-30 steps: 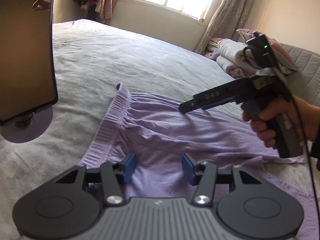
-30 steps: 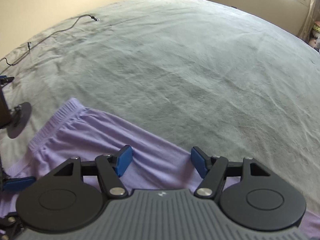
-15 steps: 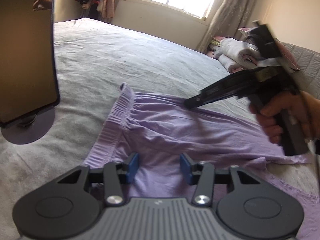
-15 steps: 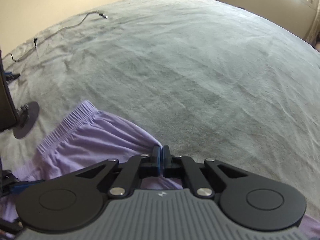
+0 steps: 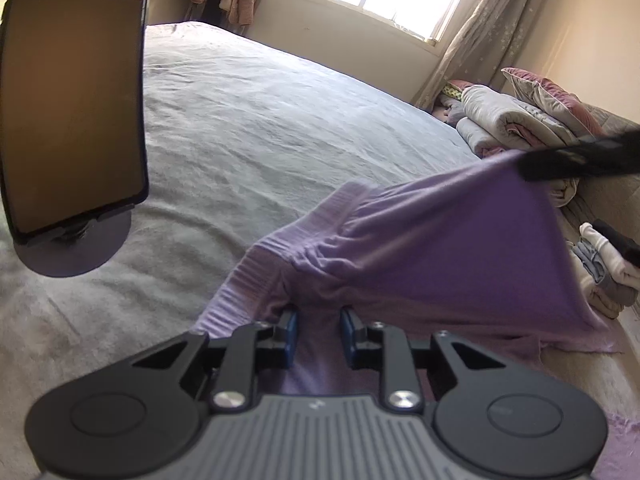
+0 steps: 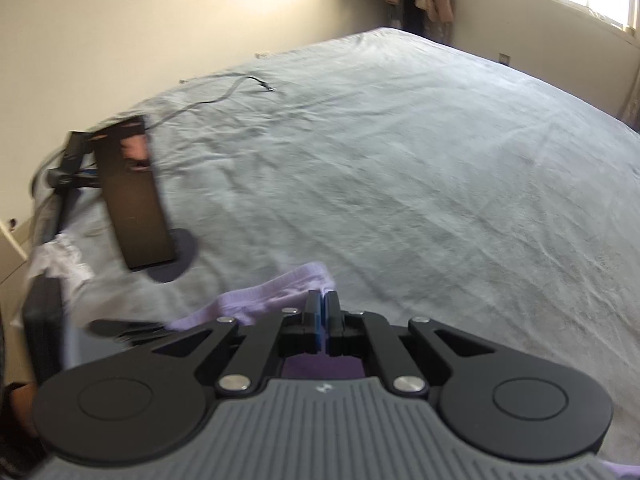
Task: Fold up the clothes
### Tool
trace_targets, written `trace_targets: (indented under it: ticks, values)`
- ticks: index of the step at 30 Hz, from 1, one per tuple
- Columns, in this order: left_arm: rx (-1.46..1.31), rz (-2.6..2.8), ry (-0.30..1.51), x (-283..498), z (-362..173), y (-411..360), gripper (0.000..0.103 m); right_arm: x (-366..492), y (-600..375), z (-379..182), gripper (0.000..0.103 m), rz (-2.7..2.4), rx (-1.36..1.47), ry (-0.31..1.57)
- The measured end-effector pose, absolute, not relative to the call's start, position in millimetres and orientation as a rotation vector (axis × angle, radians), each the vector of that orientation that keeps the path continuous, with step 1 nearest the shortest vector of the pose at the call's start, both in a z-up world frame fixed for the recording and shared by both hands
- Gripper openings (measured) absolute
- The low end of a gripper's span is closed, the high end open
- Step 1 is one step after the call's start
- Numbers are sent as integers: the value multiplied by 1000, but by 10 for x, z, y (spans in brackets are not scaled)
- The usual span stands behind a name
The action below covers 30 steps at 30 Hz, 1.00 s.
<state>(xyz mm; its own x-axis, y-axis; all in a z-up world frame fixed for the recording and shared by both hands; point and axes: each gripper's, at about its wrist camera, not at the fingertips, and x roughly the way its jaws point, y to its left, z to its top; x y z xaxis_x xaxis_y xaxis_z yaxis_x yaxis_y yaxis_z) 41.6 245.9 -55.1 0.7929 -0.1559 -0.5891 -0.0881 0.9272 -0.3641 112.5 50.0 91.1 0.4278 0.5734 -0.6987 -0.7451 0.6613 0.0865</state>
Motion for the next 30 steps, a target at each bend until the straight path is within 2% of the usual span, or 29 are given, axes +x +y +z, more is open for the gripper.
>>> trace_targets:
  ticks: [5,10,17,21,24,25,26,27,28,30]
  values:
    - [-428,-40,656,399,-544,2518,23,630,425,887,2,891,-231,789]
    - [-457,-57,657,367,-531,2566,23,314,401,578,2,925,-173,858]
    - [-508,-99,666,240,-512,2686,28,265,423,-132,3,883,-97,993]
    - [-528,-126,661,95,-484,2758,35,290,386,-206,5,892,-56,975]
    - [-567,-157,672,3,-473,2843,43,306,353,-191,15,908,-25,952]
    - [-582,-164,673,-20,-473,2880,43,313,339,-180,23,909,-16,942]
    - [-598,-172,672,-44,-474,2923,43,318,314,-163,43,904,-2,923]
    - [-611,-178,668,-68,-473,2968,43,318,283,-146,52,897,16,899]
    - [-623,-182,662,-86,-472,3011,43,320,244,-131,57,889,35,875]
    - [-648,-181,651,-107,-477,3084,43,396,189,-140,57,870,82,859]
